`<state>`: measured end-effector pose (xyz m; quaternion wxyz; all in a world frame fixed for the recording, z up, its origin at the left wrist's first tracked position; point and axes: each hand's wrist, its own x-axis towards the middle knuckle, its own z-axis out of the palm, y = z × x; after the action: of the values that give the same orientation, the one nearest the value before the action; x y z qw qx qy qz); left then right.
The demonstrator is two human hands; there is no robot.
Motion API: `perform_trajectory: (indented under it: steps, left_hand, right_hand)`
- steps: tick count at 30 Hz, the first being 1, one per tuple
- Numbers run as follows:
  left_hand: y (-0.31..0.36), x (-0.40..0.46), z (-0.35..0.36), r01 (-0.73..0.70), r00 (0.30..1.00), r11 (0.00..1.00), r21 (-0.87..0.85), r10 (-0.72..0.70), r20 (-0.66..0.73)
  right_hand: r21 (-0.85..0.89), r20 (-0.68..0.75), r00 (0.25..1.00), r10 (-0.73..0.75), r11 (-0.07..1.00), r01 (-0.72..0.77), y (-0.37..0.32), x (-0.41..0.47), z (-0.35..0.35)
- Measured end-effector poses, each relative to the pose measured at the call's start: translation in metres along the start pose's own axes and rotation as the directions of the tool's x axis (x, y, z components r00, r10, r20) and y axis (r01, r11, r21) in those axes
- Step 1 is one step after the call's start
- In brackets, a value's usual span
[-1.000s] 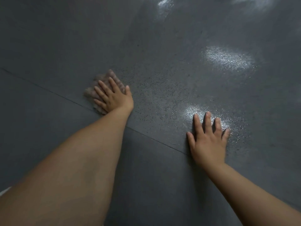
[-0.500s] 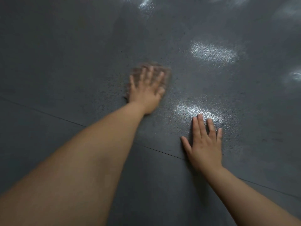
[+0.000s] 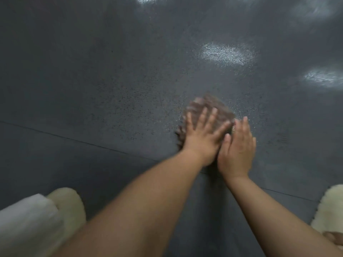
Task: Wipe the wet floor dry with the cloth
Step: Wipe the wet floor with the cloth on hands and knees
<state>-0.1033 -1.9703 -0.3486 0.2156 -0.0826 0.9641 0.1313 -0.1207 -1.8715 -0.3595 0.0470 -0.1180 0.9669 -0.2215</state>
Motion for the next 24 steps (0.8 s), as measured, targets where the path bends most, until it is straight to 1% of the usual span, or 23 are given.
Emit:
perform_trajectory:
  steps: [1, 2, 3, 5, 6, 8, 10, 12, 14, 15, 17, 19, 20, 21, 22, 23, 24]
  left_hand:
    - [0.010, -0.006, 0.005, -0.043, 0.999, 0.999, 0.016, 0.043, 0.019]
    - [0.012, -0.009, 0.008, -0.053, 0.998, 0.998, 0.032, 0.052, 0.021]
    - [0.007, -0.011, 0.009, -0.052, 0.999, 0.997, 0.048, 0.052, 0.010]
    - [-0.014, -0.013, 0.007, -0.029, 0.999, 0.996, 0.088, 0.031, -0.015]
    - [-0.026, -0.015, 0.006, 0.009, 1.000, 0.995, 0.101, -0.007, -0.027]
    - [-0.056, -0.026, 0.005, 0.154, 0.988, 0.985, 0.073, -0.151, -0.041]
    - [-0.089, -0.041, 0.007, 0.334, 0.940, 0.942, 0.005, -0.333, -0.079]
    - [-0.125, -0.060, 0.011, 0.518, 0.846, 0.853, -0.059, -0.522, -0.106]
    - [-0.158, -0.082, 0.016, 0.680, 0.713, 0.717, -0.155, -0.696, -0.089]
    - [-0.168, -0.092, 0.018, 0.743, 0.635, 0.632, -0.220, -0.770, -0.066]
    - [-0.175, -0.107, 0.022, 0.829, 0.459, 0.436, -0.351, -0.888, -0.019]
    - [-0.161, -0.111, 0.030, 0.857, 0.282, 0.244, -0.454, -0.959, 0.017]
    - [-0.146, -0.110, 0.034, 0.859, 0.224, 0.182, -0.479, -0.974, 0.032]
    - [-0.125, -0.108, 0.037, 0.857, 0.207, 0.162, -0.489, -0.978, 0.039]
    - [-0.101, -0.104, 0.042, 0.857, 0.232, 0.190, -0.479, -0.972, 0.029]
    - [-0.073, -0.101, 0.049, 0.847, 0.313, 0.278, -0.453, -0.950, 0.003]
    - [-0.045, -0.100, 0.056, 0.806, 0.438, 0.419, -0.417, -0.897, -0.056]
  right_hand:
    - [-0.015, 0.018, 0.998, 0.062, 0.998, -0.062, 0.005, 0.000, -0.004]
    - [-0.039, 0.040, 0.994, 0.097, 0.995, -0.096, 0.009, -0.001, -0.007]
    - [-0.062, 0.060, 0.993, 0.101, 0.993, -0.098, 0.012, -0.003, -0.008]
    - [-0.109, 0.099, 0.993, 0.062, 0.993, -0.051, 0.012, -0.010, -0.010]
    - [-0.129, 0.125, 0.992, 0.032, 0.991, -0.016, 0.010, -0.014, -0.010]
    - [-0.173, 0.191, 0.981, -0.040, 0.982, 0.073, 0.005, -0.022, -0.008]
    - [-0.219, 0.260, 0.962, -0.084, 0.965, 0.144, 0.001, -0.031, -0.006]
    - [-0.236, 0.268, 0.958, -0.102, 0.957, 0.168, -0.002, -0.040, -0.005]
    - [-0.243, 0.264, 0.962, -0.067, 0.961, 0.133, -0.004, -0.047, -0.007]
    - [-0.251, 0.277, 0.960, -0.036, 0.962, 0.109, -0.003, -0.050, -0.009]
    - [-0.279, 0.298, 0.955, 0.003, 0.957, 0.085, 0.001, -0.055, -0.014]
    - [-0.292, 0.309, 0.950, 0.036, 0.955, 0.059, 0.005, -0.059, -0.018]
    - [-0.301, 0.310, 0.949, 0.064, 0.953, 0.034, 0.009, -0.061, -0.021]
    - [-0.314, 0.310, 0.946, 0.094, 0.949, 0.009, 0.013, -0.063, -0.023]
    - [-0.325, 0.307, 0.944, 0.121, 0.946, -0.015, 0.017, -0.065, -0.025]
    - [-0.328, 0.303, 0.942, 0.144, 0.944, -0.039, 0.021, -0.067, -0.026]
    - [-0.324, 0.299, 0.941, 0.159, 0.944, -0.057, 0.025, -0.069, -0.027]
